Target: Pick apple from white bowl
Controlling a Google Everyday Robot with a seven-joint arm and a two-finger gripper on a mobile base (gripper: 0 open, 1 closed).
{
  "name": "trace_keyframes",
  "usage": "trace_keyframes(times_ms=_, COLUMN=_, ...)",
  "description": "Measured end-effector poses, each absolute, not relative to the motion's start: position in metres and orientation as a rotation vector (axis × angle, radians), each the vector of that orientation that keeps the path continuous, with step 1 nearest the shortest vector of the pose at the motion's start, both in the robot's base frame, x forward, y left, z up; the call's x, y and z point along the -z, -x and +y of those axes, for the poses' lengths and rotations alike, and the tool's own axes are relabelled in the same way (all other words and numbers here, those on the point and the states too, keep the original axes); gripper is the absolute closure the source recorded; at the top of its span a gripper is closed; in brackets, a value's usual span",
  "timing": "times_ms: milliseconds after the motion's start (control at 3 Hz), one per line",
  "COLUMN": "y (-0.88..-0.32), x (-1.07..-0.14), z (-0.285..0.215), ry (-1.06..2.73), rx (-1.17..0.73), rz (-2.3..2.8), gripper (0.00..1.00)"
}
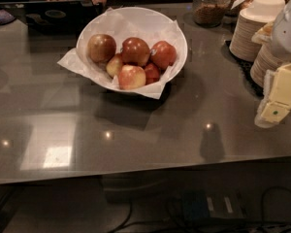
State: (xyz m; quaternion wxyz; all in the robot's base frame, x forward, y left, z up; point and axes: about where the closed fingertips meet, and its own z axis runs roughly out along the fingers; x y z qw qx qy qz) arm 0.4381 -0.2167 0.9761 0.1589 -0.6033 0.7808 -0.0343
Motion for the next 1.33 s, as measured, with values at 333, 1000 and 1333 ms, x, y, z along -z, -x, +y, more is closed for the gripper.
trace_keyframes(times_ms=333, y=-0.438, x=-0.976, z=-0.217, ry=1.725, rx=0.098, rz=2.232, gripper=0.00)
trace_keyframes(times_ms=1000, y=-0.468, x=-0.984, z=-0.179, ry=1.780, rx=0.133, rz=2.103, gripper=0.00)
trace_keyframes(times_ms=1333, y=-0.491, x=-0.977, z=-0.159, ry=1.835, rx=0.133, rz=2.065, gripper=0.00)
